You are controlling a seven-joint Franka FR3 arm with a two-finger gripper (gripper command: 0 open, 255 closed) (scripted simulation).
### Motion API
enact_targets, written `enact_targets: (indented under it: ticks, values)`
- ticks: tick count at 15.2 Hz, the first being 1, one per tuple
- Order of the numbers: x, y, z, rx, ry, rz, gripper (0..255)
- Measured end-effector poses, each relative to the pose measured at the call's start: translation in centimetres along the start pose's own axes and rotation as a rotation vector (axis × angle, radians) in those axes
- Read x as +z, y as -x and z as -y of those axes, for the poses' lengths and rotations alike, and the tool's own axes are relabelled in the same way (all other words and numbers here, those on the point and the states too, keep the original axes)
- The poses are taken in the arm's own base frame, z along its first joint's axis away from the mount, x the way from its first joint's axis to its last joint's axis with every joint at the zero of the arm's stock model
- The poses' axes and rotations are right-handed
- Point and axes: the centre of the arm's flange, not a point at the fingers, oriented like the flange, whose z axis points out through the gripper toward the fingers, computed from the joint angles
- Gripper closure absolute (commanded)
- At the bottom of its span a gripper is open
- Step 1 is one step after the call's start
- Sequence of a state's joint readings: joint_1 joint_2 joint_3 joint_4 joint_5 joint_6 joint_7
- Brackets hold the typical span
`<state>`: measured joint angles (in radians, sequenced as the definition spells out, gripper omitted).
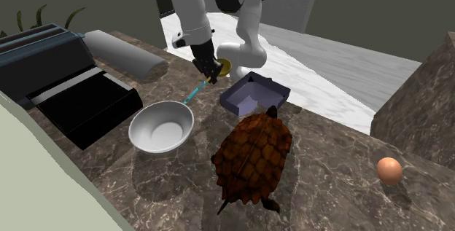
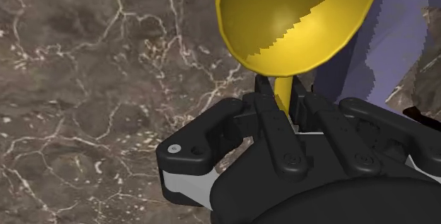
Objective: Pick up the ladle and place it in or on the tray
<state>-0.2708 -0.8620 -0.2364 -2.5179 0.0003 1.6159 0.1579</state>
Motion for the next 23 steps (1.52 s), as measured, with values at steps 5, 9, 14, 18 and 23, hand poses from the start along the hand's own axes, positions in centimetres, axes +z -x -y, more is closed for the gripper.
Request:
enact_targets:
  ticks: [5,9,14,18,23]
  values:
    - [-2.6,0.2,0.5,0.0,0.0,0.0,255]
    - [-4.7,0.4,0.8,0.0,0.0,0.0,255]
    - [-6.0,1.2,2.5,-0.001,0.0,0.0,255]
    - [-5.7,3.1,7.1,-0.002,0.0,0.0,255]
    - [-4.5,5.7,13.0,-0.002,0.001,0.0,255]
